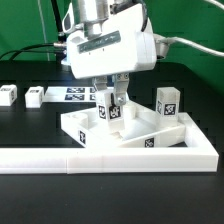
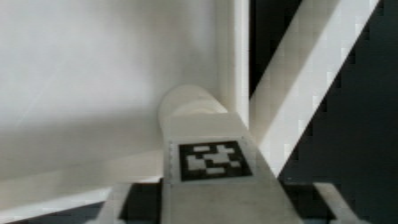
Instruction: Assemble square table
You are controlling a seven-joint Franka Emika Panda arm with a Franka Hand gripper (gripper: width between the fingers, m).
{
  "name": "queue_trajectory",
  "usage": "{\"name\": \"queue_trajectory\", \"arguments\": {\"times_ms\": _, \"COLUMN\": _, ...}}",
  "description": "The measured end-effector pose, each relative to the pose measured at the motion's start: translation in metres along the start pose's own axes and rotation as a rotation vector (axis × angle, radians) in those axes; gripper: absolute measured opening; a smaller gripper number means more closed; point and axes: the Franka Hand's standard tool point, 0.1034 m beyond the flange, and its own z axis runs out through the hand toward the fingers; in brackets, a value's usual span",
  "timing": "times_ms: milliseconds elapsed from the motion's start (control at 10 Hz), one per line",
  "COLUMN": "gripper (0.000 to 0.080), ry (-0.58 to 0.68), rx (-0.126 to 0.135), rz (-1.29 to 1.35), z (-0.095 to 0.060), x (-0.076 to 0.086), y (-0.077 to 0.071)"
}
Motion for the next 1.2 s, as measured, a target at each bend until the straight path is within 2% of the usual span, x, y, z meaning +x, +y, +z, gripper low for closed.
{"name": "queue_trajectory", "arguments": {"times_ms": 300, "gripper": 0.0306, "ry": 0.000, "rx": 0.004, "rz": -0.045, "z": 0.0001, "x": 0.0004, "y": 0.0006}}
{"name": "queue_trajectory", "arguments": {"times_ms": 400, "gripper": 0.0487, "ry": -0.004, "rx": 0.002, "rz": -0.097, "z": 0.0001, "x": 0.0008, "y": 0.0002}}
{"name": "queue_trajectory", "arguments": {"times_ms": 500, "gripper": 0.0613, "ry": -0.010, "rx": -0.002, "rz": -0.187, "z": 0.0003, "x": 0.0000, "y": -0.0005}}
{"name": "queue_trajectory", "arguments": {"times_ms": 800, "gripper": 0.0648, "ry": -0.016, "rx": -0.007, "rz": -0.466, "z": 0.0006, "x": 0.0046, "y": 0.0020}}
{"name": "queue_trajectory", "arguments": {"times_ms": 1200, "gripper": 0.0649, "ry": -0.018, "rx": -0.007, "rz": -0.782, "z": 0.0009, "x": 0.0052, "y": 0.0034}}
